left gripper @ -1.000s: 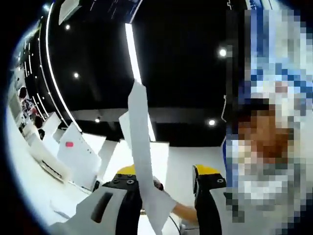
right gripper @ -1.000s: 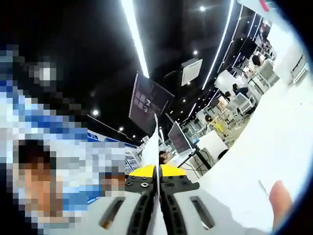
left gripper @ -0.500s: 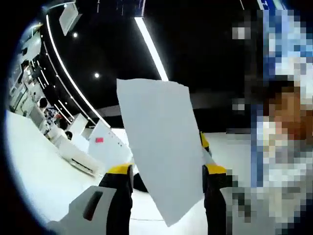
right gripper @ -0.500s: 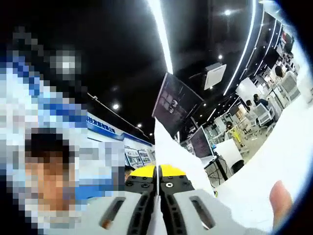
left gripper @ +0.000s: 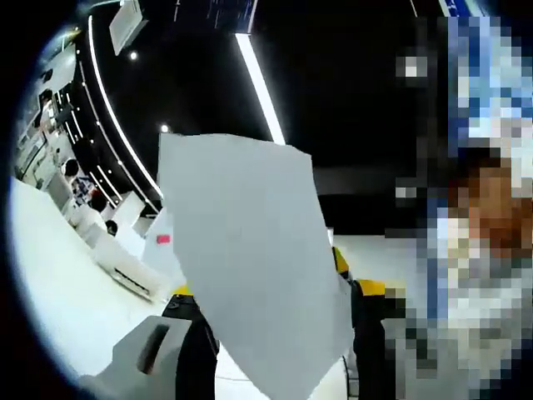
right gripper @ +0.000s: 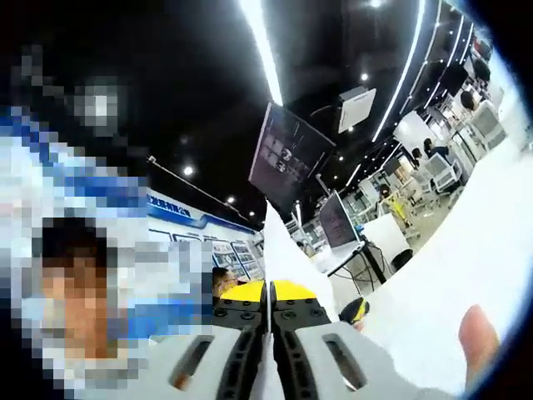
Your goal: Organize the stack of printing papers by aligning and flattening the scattered papers on the table
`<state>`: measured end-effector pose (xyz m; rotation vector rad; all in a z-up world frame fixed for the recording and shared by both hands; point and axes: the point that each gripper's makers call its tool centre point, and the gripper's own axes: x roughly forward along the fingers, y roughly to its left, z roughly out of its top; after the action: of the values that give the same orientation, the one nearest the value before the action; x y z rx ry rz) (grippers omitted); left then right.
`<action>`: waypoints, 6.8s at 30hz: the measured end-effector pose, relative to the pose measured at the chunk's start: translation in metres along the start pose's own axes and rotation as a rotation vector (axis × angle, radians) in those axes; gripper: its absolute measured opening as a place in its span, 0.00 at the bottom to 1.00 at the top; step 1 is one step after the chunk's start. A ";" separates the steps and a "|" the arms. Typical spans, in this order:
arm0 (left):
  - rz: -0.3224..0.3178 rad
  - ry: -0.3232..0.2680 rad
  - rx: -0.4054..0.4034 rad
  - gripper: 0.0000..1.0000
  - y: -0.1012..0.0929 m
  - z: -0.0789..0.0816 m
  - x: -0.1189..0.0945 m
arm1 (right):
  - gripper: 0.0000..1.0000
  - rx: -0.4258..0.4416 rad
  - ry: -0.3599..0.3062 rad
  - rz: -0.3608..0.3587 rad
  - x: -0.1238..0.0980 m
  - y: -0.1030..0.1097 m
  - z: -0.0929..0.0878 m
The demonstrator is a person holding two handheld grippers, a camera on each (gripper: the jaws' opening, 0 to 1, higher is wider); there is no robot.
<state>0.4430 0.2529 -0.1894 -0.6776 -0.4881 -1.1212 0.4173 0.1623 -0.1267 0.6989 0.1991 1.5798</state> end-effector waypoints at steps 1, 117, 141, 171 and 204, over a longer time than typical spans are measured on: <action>0.001 -0.004 -0.001 0.67 0.000 0.001 0.000 | 0.00 0.023 -0.006 -0.003 -0.001 -0.004 -0.001; 0.310 0.257 -0.202 0.06 -0.041 0.024 -0.070 | 0.66 -0.683 0.422 -0.973 -0.106 -0.269 -0.026; 0.265 0.221 -0.220 0.06 -0.040 0.023 -0.068 | 0.62 -0.780 0.601 -1.096 -0.103 -0.303 -0.044; 0.231 0.228 -0.232 0.06 -0.049 0.018 -0.058 | 0.00 -0.584 0.534 -1.034 -0.106 -0.309 -0.058; 0.257 0.247 -0.219 0.06 -0.048 0.012 -0.058 | 0.00 -0.582 0.380 -1.021 -0.099 -0.262 -0.022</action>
<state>0.3774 0.2860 -0.2074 -0.7559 -0.0642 -1.0047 0.6240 0.1140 -0.3105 -0.1871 0.2946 0.6876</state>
